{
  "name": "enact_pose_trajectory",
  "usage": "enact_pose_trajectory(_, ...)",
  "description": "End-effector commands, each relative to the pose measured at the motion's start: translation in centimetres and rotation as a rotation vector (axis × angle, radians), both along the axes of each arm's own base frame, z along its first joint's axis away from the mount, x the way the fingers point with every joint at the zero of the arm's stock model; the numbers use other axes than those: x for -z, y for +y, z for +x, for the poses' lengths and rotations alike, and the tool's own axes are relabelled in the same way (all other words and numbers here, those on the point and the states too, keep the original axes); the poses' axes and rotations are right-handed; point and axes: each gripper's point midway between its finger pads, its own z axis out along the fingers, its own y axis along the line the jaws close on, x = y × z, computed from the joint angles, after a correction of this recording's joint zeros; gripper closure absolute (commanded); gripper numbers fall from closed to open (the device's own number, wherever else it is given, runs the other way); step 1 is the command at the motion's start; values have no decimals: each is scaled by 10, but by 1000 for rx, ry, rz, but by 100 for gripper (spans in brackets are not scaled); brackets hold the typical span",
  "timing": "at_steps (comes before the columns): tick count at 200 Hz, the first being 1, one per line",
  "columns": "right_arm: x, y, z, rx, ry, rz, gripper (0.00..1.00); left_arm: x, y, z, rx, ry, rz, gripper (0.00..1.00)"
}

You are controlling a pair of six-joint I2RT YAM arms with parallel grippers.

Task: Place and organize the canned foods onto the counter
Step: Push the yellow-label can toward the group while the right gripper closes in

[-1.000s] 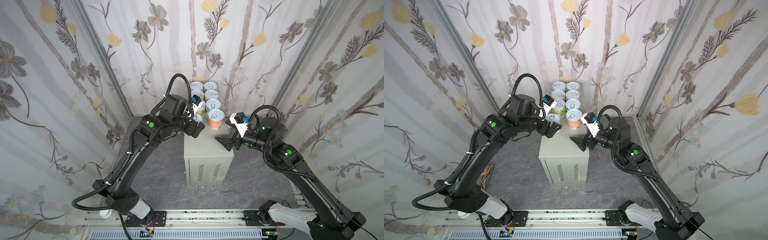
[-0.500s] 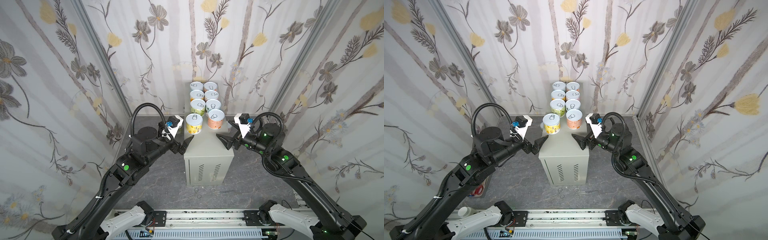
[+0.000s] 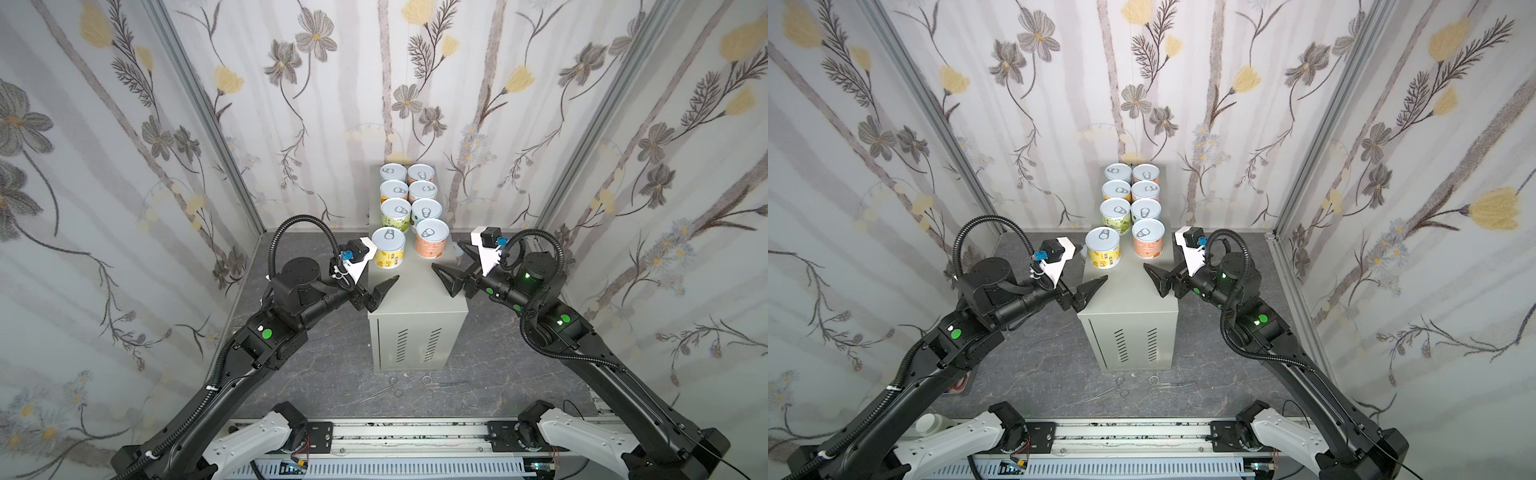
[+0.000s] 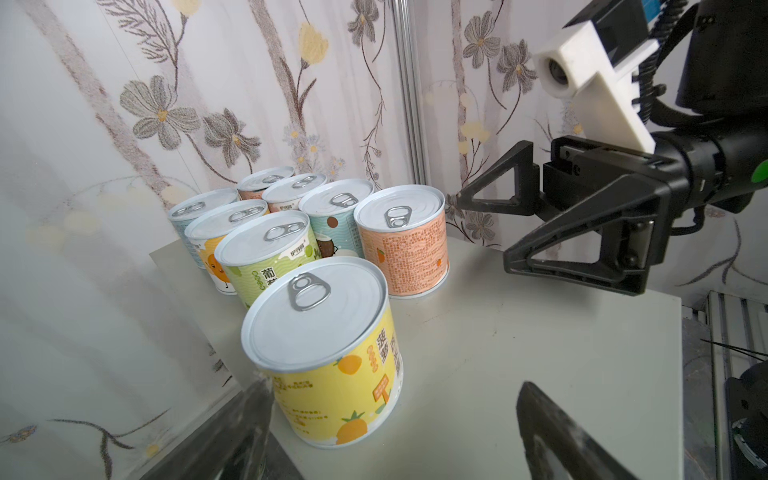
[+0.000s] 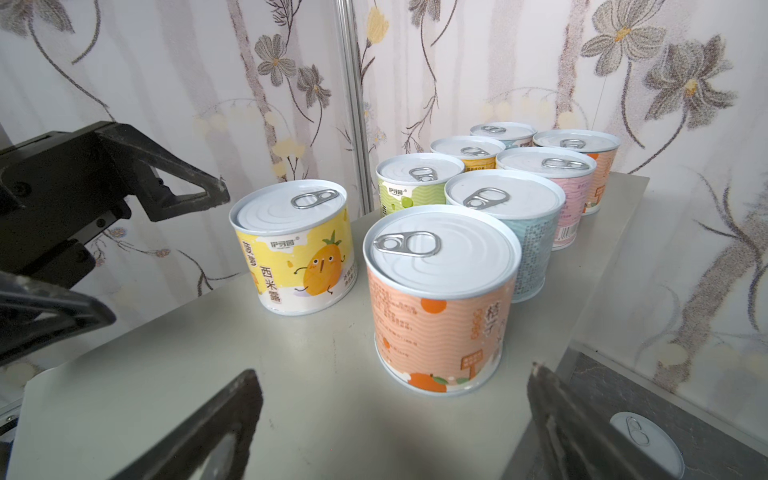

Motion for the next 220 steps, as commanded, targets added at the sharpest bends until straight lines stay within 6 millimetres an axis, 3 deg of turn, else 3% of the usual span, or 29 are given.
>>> enact_pose_trajectory(1, -13, 0, 1, 6, -43, 33, 1, -6, 0, 3, -5, -32, -23, 9)
enact_pose_trajectory(105, -10, 6, 6, -5, -54, 16, 5, 6, 9, 27, -61, 9, -29, 18)
enact_pose_trajectory(220, -6, 9, 11, -2, -81, -16, 8, 14, -11, 45, 19, 52, -37, 29)
